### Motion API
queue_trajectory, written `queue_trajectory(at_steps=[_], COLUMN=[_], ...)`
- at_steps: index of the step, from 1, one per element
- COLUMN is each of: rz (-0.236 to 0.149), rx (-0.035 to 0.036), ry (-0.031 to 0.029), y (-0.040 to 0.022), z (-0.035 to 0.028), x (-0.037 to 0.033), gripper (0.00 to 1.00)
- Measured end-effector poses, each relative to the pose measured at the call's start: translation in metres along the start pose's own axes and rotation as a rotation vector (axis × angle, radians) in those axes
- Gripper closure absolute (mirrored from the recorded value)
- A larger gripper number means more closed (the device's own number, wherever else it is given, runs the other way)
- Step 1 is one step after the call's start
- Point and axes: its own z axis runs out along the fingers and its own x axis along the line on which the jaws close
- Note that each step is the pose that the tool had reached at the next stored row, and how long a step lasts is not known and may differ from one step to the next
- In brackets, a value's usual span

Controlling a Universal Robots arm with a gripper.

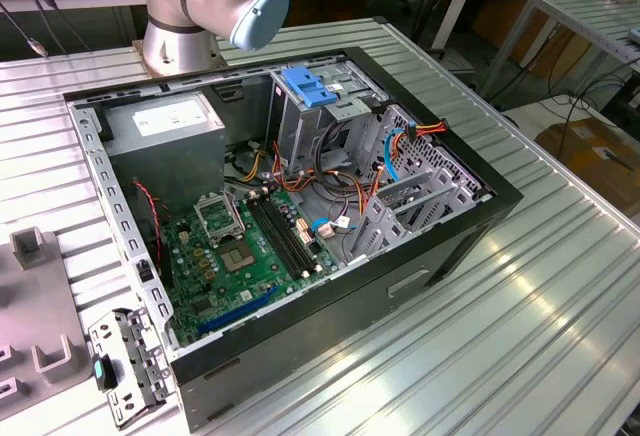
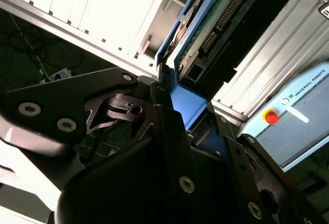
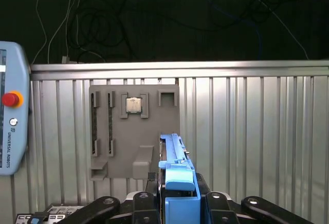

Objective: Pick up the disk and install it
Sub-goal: 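Pick up the disk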

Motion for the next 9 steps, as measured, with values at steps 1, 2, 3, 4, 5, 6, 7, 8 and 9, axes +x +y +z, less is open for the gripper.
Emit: queue_trajectory(at_steps=[1,2,3,4,5,6,7,8,9], rz=[0.000,0.000,0.000,0.000,0.000,0.000,0.000,0.000,0.000], rx=[0.0000,0.0000,-0.0001,-0.0001,-0.0001,0.0000,0.0000,0.0000,-0.0001], ry=[0.0000,0.0000,0.0000,0.0000,0.0000,0.0000,0.0000,0.0000,0.0000], y=[-0.0010,-0.0023,-0.0034,-0.0041,-0.0046,-0.0051,-0.0056,-0.0062,-0.0072], z=[0.0000,0.0001,0.0001,0.0001,0.0001,0.0001,0.0002,0.0002,0.0002], x=[0.0000,-0.0001,-0.0001,-0.0001,-0.0001,-0.0001,-0.0001,-0.0001,-0.0002], gripper=[0.63,0.63,0.63,0.63,0.63,0.63,0.63,0.63,0.63])
